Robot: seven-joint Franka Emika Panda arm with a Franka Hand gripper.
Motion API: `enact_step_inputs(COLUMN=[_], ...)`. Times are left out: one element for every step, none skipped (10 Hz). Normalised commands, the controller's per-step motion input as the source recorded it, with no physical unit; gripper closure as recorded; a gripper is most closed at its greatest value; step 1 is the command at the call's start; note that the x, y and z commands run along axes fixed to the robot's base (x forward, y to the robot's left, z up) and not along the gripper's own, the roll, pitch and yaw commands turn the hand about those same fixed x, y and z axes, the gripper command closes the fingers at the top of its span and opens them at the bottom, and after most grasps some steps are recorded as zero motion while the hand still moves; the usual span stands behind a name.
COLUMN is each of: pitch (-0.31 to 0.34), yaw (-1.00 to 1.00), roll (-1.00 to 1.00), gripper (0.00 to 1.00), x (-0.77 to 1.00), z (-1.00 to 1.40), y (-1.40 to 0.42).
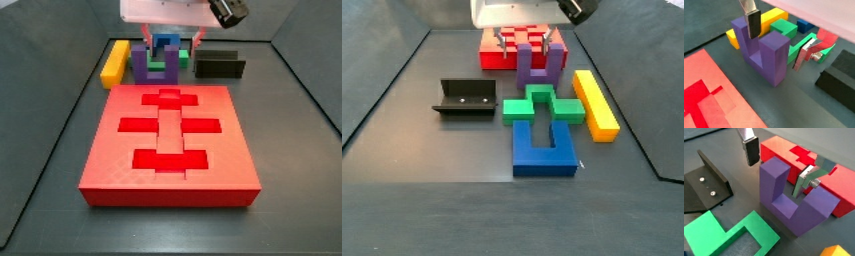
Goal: Pick up the purple object. Move up. Move to above the board. Insert the purple object.
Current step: Pick up the purple object.
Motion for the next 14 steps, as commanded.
enact_step_inputs(pitch=[-0.010,-0.149,-0.090,0.000,0.000,0.000,0.000,0.000,0.000,0.000,0.000,0.000,0.000,0.000], yaw=[0.00,0.03,0.00,0.00,0.00,0.00,0.00,0.00,0.00,0.00,0.00,0.00,0.00,0.00], roll=[0.00,0.10,0.09,0.00,0.00,0.00,0.00,0.00,0.00,0.00,0.00,0.00,0.00,0.00], gripper=[0.00,0.00,0.00,1.00,1.00,1.00,1.00,1.00,1.00,1.00,1.00,1.00,1.00,1.00], x=[-0.03,-0.22,-0.13,0.00,0.00,0.00,0.00,0.00,0.00,0.00,0.00,0.00,0.00,0.00], z=[0.00,0.00,0.00,0.00,0.00,0.00,0.00,0.00,0.00,0.00,0.00,0.00,0.00,0.00], y=[0.00,-0.10,-0.08,0.00,0.00,0.00,0.00,0.00,0.00,0.00,0.00,0.00,0.00,0.00])
